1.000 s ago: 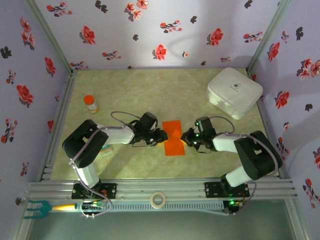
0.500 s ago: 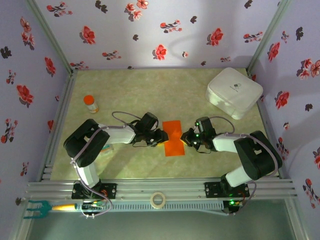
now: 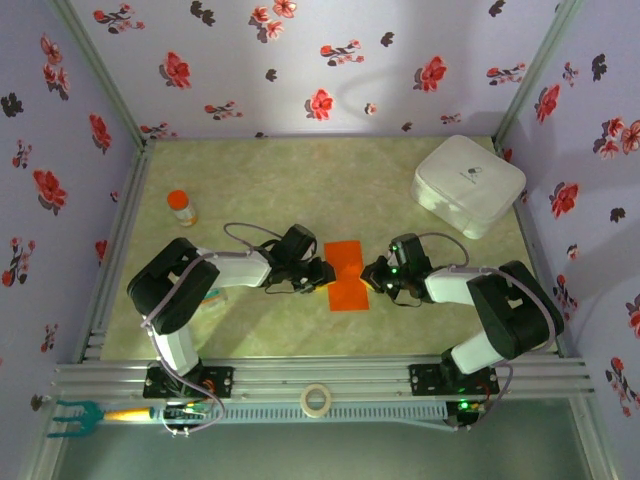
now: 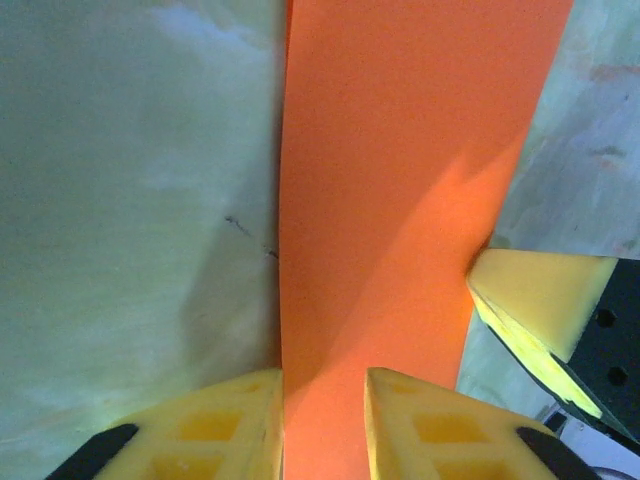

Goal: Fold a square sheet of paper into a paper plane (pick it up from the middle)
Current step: Third fold the triangle at the center of the table.

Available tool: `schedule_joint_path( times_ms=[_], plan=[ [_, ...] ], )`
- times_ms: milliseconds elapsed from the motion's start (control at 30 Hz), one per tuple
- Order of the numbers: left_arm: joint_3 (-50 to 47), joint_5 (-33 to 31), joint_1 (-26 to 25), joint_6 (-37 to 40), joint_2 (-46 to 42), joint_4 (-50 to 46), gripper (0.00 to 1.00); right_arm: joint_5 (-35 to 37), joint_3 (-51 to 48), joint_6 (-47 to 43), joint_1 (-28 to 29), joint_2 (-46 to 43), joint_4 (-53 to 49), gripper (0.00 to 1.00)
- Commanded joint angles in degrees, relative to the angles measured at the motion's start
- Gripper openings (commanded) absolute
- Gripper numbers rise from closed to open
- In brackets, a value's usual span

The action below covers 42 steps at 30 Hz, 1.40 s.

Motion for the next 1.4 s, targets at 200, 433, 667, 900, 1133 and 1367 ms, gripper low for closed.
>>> schedule_joint_path(
  times_ms=[200, 433, 667, 900, 1133, 1367],
  plan=[
    [-2.1, -0.5, 0.1, -0.7, -3.1, 3.1, 0.11, 0.9, -1.1, 1.0, 0.5, 1.1, -0.6, 0.11],
    [-2.5, -0.7, 0.3, -1.3, -3.6, 4.3, 0.00, 0.8, -1.5, -0.6, 1.0, -2.9, -0.6, 0.20],
    [-4.7, -1.4, 0.5, -1.9, -6.5, 4.5, 0.00, 2.8, 2.6, -7.1, 3.6, -11.0, -7.3, 0.39],
    [-4.8, -1.6, 1.1, -3.3, -7.9, 3.2, 0.00, 23.6, 0.7, -23.1, 17.2, -24.2, -12.9, 0.55],
    [-4.9, -1.2, 1.4, -3.9, -8.3, 3.0, 0.00, 37.2, -3.8, -44.5, 33.1, -28.6, -8.9, 0.62],
    [-4.9, -1.1, 1.5, -3.9, -8.3, 3.0, 0.00, 51.0, -0.7, -59.5, 46.3, -19.0, -7.2, 0.67]
  ],
)
